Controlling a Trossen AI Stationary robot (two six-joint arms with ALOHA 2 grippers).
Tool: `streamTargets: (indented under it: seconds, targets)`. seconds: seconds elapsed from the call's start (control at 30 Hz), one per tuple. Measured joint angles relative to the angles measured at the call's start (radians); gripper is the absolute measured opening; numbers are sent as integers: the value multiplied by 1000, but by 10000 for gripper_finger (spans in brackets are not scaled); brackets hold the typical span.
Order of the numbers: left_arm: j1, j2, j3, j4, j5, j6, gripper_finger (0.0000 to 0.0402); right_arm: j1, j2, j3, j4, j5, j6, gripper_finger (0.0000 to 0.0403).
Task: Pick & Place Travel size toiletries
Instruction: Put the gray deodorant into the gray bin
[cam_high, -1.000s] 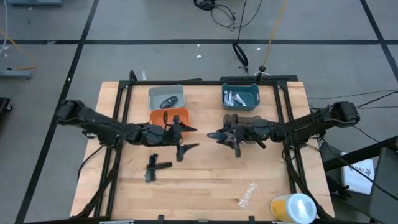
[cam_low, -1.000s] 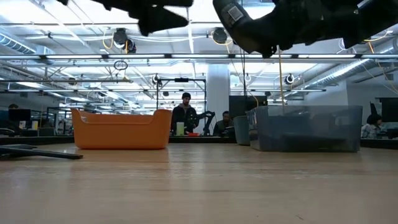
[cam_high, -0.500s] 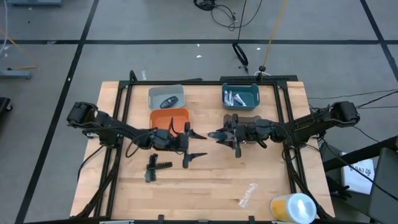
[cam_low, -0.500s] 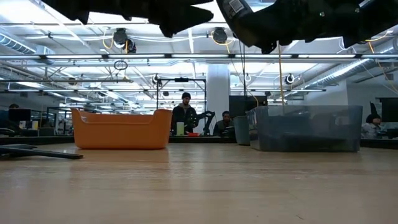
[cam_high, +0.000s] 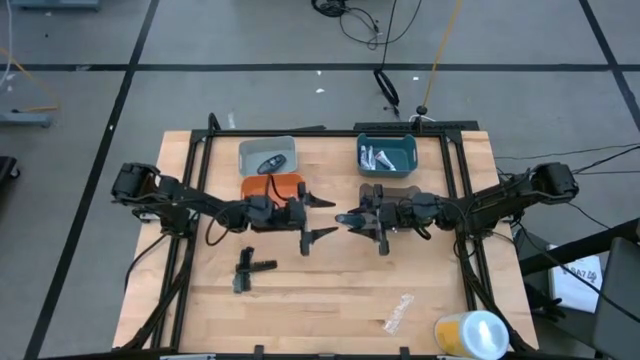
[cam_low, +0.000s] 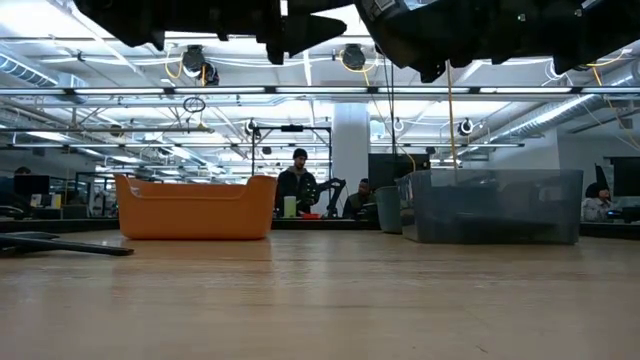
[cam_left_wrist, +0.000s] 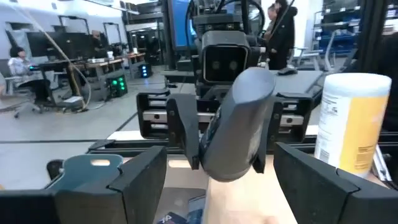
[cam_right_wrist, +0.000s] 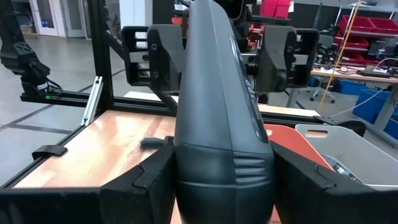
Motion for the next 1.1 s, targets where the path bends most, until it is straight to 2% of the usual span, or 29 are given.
streamTargets:
  seconds: [0.13, 0.23, 0.57, 0.83, 0.97, 1.1]
  targets:
    - [3, 37, 0, 110, 86, 1, 292, 0, 0, 0, 0, 1, -1, 198]
    - [0, 83, 13, 157, 80, 6, 292, 0, 0, 0, 0, 2, 0, 198]
    - [23, 236, 177, 144, 110, 15, 292, 0, 14, 2, -1, 2, 4, 199]
    - [27, 239, 191, 125, 112, 47, 288, 6, 13, 2, -1, 0, -2, 199]
    - [22, 239, 191, 119, 133, 79, 241, 7, 13, 2, -3, -3, -6, 199]
    - [21, 237, 191, 97, 134, 80, 150, 7, 13, 1, -11, -2, -4, 203]
